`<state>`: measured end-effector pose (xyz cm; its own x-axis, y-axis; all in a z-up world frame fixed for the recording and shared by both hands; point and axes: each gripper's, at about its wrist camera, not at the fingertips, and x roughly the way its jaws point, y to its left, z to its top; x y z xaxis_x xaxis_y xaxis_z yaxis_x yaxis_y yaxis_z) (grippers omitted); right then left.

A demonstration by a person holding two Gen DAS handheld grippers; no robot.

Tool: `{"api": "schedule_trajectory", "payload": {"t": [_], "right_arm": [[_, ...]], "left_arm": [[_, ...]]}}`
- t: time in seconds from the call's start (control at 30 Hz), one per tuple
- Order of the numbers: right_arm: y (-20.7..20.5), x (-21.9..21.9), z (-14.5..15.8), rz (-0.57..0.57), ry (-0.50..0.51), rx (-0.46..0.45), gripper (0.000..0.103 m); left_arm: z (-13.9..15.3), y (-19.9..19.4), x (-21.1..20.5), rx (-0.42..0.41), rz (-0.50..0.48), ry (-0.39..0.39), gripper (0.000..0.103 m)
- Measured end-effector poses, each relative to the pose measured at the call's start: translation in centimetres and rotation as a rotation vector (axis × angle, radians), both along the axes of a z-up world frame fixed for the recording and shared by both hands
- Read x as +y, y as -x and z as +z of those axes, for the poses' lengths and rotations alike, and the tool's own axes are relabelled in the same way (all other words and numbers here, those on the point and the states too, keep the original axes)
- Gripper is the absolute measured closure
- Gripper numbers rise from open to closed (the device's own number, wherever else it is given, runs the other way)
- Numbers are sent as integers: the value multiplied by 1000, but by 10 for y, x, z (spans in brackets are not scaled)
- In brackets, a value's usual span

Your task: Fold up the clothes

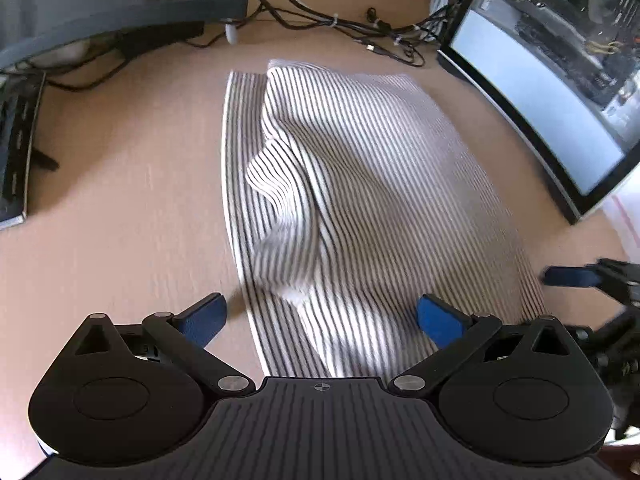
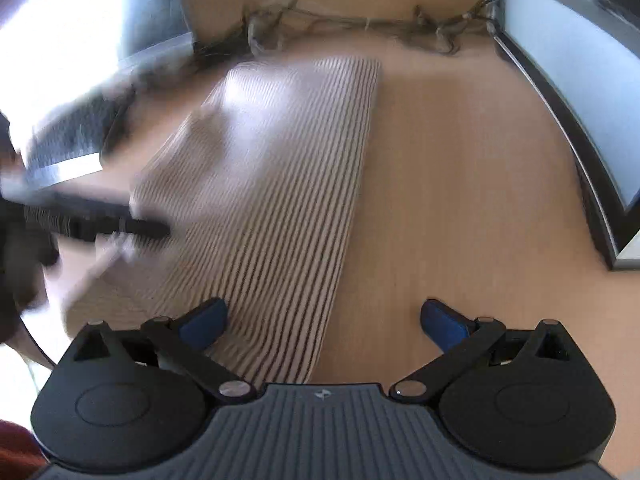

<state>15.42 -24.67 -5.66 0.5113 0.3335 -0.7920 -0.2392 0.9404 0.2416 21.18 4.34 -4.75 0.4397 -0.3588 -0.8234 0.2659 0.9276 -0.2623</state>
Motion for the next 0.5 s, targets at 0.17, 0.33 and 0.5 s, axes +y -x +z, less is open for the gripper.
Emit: {"api": "schedule_trajectory", "payload": {"t": [0.17, 0.33, 0.5], "right_arm": [[8, 4, -3, 18, 9, -42, 0], [12, 4, -6, -16, -108, -77, 0], [12, 2, -7, -33, -119, -103, 0]], "left_arm": [[8, 20, 5, -10, -40, 96, 0], [4, 26, -1, 22, -54, 101, 0], [2, 25, -11, 37, -50, 135, 1]]}}
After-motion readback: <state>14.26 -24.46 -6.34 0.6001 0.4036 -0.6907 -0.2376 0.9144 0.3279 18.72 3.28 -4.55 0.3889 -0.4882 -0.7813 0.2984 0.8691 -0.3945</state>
